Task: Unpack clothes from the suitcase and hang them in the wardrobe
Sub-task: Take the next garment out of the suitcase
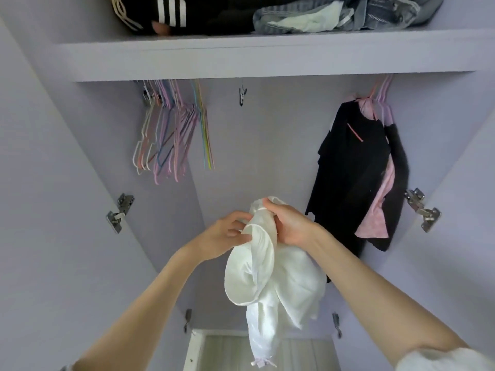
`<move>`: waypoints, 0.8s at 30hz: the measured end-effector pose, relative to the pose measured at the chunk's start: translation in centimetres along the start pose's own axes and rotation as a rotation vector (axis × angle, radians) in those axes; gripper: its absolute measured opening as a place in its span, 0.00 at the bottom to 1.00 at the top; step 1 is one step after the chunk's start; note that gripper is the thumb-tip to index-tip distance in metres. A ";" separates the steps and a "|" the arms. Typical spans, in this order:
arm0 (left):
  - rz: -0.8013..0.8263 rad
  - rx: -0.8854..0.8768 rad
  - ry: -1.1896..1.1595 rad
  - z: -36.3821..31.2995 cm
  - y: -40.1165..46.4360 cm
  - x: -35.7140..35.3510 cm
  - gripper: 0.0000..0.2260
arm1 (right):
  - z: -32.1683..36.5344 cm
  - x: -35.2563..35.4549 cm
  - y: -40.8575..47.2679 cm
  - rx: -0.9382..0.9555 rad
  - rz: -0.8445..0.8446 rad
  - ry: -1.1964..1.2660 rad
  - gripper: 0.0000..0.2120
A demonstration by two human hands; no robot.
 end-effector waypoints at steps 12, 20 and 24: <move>-0.086 0.231 0.218 8.9 6.3 6.7 0.12 | 7.4 -1.0 4.8 0.078 -0.118 0.050 0.18; -0.449 0.361 -0.392 9.9 8.8 10.2 0.11 | 3.2 0.8 9.3 0.094 -0.493 -0.680 0.36; -0.462 0.325 -0.449 9.5 10.0 10.5 0.11 | 1.2 0.4 11.6 -0.117 -0.410 -1.056 0.42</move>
Point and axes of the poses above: each hand's wrist, its own y-axis towards the middle knuckle, its own x-axis out of the back of the hand, z = x × y, the point moved 6 cm from there along y, towards the middle knuckle, and after that the axes turned 15 degrees about -x, right-handed, at the moved point
